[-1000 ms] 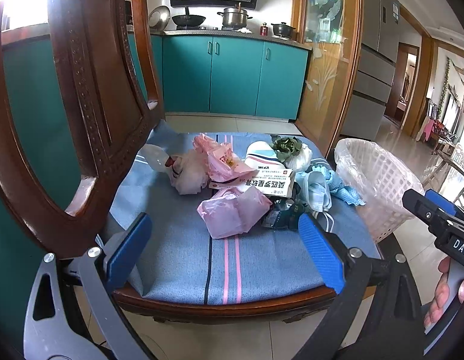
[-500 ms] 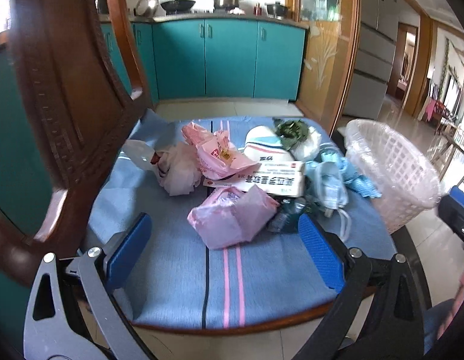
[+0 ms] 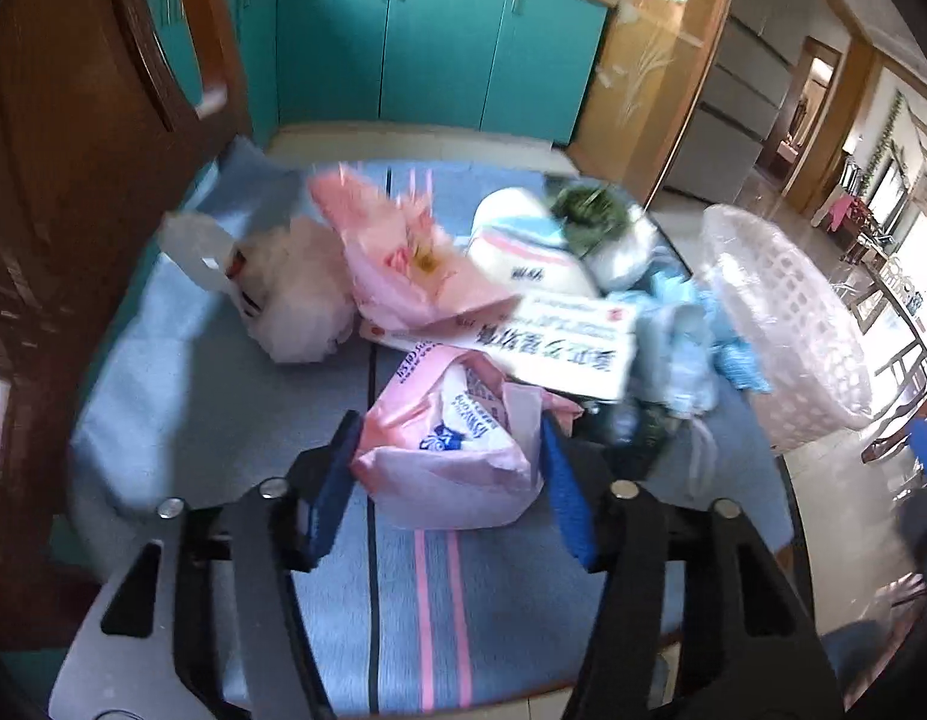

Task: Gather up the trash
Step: 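Close the left gripper on the pink plastic bag, then grasp the dark green bag with the right gripper while the left holds the pink bag, then carry the dark green bag into the white basket and open the right gripper, then move the pink bag over the white basket and open the left gripper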

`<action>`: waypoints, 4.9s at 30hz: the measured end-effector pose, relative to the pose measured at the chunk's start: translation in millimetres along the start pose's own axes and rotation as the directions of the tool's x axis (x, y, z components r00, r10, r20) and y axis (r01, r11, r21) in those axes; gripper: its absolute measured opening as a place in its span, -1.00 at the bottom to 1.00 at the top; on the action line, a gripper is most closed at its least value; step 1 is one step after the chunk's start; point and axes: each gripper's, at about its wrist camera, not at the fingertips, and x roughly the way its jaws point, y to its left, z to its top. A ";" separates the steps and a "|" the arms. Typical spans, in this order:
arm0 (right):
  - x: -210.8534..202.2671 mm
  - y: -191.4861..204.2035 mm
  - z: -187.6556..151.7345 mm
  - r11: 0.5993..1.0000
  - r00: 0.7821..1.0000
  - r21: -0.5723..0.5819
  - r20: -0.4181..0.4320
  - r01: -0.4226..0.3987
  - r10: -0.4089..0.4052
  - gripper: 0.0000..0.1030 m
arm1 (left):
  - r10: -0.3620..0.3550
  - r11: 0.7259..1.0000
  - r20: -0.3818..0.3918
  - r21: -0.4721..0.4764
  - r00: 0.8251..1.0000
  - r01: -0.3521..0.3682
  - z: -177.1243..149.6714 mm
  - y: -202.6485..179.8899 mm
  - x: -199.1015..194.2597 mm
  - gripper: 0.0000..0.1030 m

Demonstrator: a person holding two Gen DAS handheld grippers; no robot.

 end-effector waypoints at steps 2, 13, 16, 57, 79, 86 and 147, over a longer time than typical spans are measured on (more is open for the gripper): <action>6.4 5.9 -0.4 1.000 0.999 -0.011 -0.021 -0.029 0.029 0.83 | 0.011 1.000 0.076 0.015 0.997 -0.012 -4.7 -3.7 -29.5 0.03; 94.7 59.6 1.1 0.993 0.966 -0.016 -0.232 -0.121 0.114 0.68 | 0.122 0.993 0.343 -0.035 0.932 -0.117 -12.2 4.0 -96.5 -0.01; 118.4 61.4 1.9 0.993 0.954 0.030 -0.274 -0.117 0.121 0.42 | 0.123 0.992 0.319 -0.031 0.940 -0.119 -12.1 4.3 -88.6 0.00; 11.0 26.9 24.3 0.986 0.985 0.002 -0.026 -0.169 0.169 -0.43 | 0.077 0.996 0.280 0.009 0.957 -0.083 -11.1 -5.9 -86.9 0.01; 19.2 29.2 19.7 0.986 0.984 -0.010 -0.061 -0.168 0.167 -0.43 | 0.080 0.996 0.260 0.011 0.962 -0.086 -13.1 -5.8 -82.6 0.02; 5.2 -21.3 45.8 0.993 0.996 0.102 0.080 -0.054 0.046 -0.43 | 0.083 0.996 0.261 0.006 0.962 -0.087 -13.2 -3.5 -82.1 0.02; 6.4 -28.5 35.6 0.998 0.997 0.063 0.079 -0.016 0.011 0.91 | 0.137 0.990 0.260 -0.009 0.956 -0.140 -7.3 -5.8 -83.4 0.93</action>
